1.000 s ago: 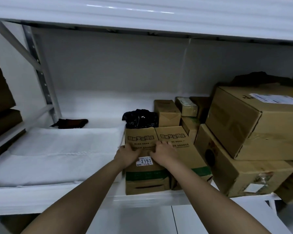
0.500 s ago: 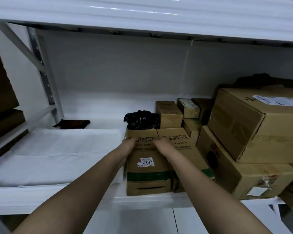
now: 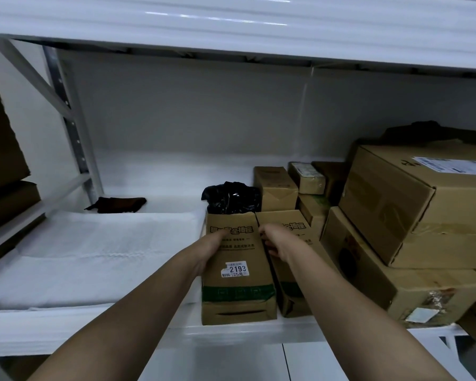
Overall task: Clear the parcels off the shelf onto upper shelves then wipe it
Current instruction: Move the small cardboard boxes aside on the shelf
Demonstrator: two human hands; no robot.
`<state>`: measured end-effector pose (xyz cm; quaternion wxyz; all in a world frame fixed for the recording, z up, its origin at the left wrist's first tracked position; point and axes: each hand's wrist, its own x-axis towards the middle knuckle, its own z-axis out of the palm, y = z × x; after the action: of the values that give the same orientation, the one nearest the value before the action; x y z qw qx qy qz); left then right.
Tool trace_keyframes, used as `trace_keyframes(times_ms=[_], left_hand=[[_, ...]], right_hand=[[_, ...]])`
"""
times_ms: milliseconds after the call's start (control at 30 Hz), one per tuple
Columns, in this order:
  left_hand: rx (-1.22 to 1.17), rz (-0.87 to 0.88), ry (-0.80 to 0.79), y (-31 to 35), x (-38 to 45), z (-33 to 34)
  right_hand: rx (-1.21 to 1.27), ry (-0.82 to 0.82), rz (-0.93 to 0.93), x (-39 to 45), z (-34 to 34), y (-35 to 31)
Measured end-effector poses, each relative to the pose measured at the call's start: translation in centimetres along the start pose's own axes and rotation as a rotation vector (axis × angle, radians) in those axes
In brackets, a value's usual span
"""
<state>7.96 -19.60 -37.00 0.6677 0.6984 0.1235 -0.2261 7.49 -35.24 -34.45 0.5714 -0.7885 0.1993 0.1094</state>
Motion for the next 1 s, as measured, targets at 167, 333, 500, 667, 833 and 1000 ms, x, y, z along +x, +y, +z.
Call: trace_keyframes(times_ms=[167,333,500,667,833,1000], left_hand=[[-0.002,-0.032,-0.018,0.0,0.1,0.0],[0.019,-0.053,-0.013,0.1,0.2,0.4],[0.037,-0.062,-0.028,0.6,0.0,0.3],[0.057,-0.087,-0.053,1.2,-0.8,0.5],[0.052,-0.128,-0.020,2.0,-0.9,0.1],[0.087,-0.126,-0.012,2.8,-1.5,0.4]], right_hand=[[-0.211,-0.026,-0.042,-0.2,0.4,-0.8],[-0.370,-0.026,-0.069,-0.2,0.6,-1.3],[-0.489,-0.068,-0.091,0.0,1.5,-1.6],[-0.463,-0.110,-0.057,-0.3,1.6,-1.6],[-0.331,-0.092,0.004,-0.3,0.9,-1.6],[-0.217,-0.038,0.058,-0.6,0.0,-1.3]])
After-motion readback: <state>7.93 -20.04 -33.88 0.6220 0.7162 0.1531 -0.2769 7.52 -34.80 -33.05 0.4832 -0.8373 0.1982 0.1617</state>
